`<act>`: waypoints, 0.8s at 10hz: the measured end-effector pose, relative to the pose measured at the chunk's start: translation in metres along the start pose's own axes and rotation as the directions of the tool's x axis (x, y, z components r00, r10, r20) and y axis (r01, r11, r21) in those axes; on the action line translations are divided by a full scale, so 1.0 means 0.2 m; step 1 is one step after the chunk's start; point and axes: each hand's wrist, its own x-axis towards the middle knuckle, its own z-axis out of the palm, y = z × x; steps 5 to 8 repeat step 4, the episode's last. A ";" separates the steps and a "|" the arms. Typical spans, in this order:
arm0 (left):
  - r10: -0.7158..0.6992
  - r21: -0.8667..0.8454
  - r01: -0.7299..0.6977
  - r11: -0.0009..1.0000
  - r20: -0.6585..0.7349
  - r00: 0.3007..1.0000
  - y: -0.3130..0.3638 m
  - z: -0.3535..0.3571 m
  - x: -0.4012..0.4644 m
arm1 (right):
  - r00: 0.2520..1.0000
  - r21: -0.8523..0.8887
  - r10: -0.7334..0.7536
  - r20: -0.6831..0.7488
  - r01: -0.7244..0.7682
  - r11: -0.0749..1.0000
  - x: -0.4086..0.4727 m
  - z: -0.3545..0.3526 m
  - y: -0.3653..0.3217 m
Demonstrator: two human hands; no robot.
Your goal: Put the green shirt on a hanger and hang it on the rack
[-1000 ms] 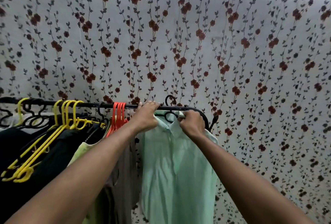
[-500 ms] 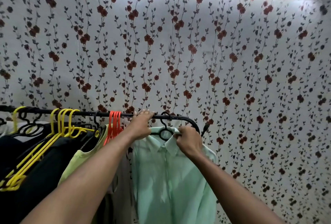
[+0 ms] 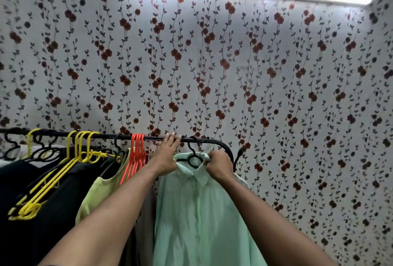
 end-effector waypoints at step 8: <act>0.168 0.080 -0.157 0.984 -0.162 0.972 0.14 -0.29 -0.39 | 0.979 -0.018 -0.203 -0.025 0.203 0.979 -0.17 -0.22 -0.04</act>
